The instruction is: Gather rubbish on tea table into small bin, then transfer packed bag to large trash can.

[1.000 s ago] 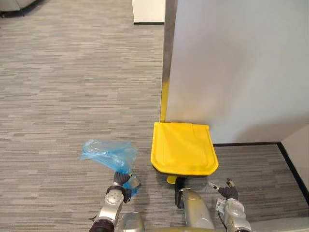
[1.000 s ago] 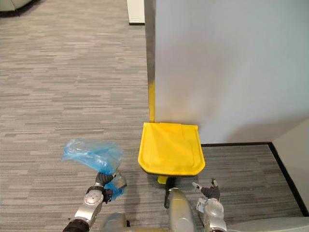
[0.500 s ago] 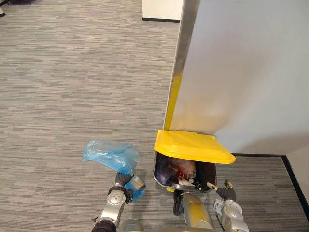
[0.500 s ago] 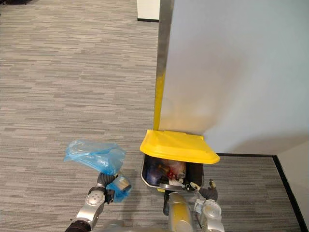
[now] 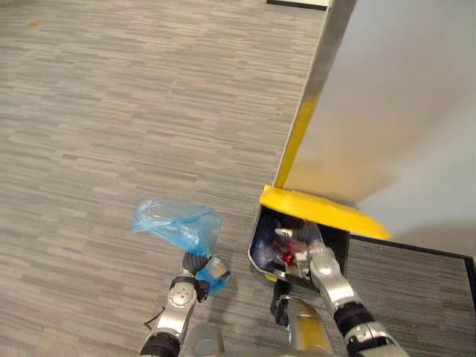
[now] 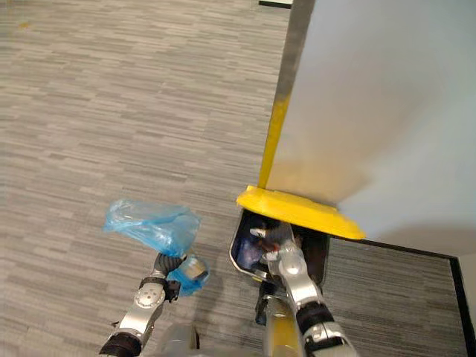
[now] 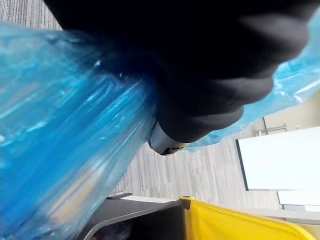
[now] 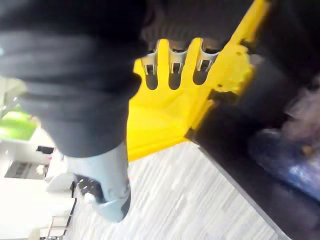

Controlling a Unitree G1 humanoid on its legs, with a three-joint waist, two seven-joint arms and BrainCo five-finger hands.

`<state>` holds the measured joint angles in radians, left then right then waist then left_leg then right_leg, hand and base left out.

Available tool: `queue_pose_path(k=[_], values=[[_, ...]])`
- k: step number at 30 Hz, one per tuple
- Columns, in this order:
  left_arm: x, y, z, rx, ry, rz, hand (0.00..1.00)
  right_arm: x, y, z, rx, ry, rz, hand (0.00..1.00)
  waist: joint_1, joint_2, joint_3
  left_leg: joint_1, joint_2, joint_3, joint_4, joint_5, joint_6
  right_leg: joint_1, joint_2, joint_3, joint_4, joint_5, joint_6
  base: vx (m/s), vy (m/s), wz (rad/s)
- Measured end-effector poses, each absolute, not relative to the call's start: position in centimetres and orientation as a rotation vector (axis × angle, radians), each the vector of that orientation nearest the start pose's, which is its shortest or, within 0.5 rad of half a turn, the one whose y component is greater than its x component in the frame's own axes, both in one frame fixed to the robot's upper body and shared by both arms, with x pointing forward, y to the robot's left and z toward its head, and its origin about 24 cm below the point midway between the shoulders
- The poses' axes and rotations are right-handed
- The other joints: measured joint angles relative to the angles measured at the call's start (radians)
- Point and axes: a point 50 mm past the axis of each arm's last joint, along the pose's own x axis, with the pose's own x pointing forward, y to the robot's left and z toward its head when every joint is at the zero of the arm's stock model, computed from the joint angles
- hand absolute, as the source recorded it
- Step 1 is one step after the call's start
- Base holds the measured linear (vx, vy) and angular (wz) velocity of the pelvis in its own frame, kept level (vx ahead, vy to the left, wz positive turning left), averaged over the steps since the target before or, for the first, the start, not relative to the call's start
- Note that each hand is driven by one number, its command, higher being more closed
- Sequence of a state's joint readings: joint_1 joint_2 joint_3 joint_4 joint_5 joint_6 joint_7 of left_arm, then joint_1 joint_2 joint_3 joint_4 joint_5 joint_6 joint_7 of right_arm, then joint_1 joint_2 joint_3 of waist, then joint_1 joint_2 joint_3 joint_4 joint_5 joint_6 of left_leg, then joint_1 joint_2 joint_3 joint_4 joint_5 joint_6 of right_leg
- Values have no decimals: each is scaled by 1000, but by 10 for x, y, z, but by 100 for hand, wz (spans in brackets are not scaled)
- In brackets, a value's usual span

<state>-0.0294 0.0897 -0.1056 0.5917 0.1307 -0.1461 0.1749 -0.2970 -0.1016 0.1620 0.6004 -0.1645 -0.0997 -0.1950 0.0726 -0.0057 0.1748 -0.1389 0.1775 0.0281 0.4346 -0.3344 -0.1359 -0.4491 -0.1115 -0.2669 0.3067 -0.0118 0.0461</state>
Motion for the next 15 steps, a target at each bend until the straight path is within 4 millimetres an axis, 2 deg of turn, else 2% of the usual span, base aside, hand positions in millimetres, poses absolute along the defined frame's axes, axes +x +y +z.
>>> queue_pose_path(k=[3, 5, 7, 10, 13, 15], values=[[231, 156, -61, 275, 354, 20, 100, 311, -131, 11, -480, 87, 78, 0, 7, -5, 4, -42, 0, -4, 7, -8, 13, -12, 1, 4, -39, 32, 33, -146, -54, 16], [237, 155, -57, 283, 332, 12, 100, 317, -135, 19, -545, 58, 84, 0, 21, -9, 12, -55, -1, -10, 19, -8, 13, -13, 13, 21, -62, 57, 38, -114, -44, -2], [244, 154, -51, 299, 302, -3, 100, 327, -140, 32, -616, 18, 87, 0, 27, -19, 37, -65, 1, -17, 29, -8, 13, -14, 20, 25, -75, 71, 27, -93, -58, -3], [249, 159, -42, 333, 263, -17, 100, 345, -149, 63, -711, -75, 64, 0, 25, -39, 62, -94, 8, -36, 30, -8, 13, -30, 44, 40, -101, 87, 16, -54, -86, -3], [251, 158, -39, 349, 245, -38, 100, 361, -164, 95, -791, -155, 23, 0, 26, -41, 91, -97, 20, -54, 30, -8, 13, -36, 67, 40, -105, 92, 17, 9, -75, -11], [253, 155, -38, 346, 231, -52, 100, 365, -173, 105, -825, -168, 3, 0, 22, -41, 101, -98, 25, -54, 28, -8, 13, -39, 74, 40, -104, 91, 15, 37, -47, -6]])
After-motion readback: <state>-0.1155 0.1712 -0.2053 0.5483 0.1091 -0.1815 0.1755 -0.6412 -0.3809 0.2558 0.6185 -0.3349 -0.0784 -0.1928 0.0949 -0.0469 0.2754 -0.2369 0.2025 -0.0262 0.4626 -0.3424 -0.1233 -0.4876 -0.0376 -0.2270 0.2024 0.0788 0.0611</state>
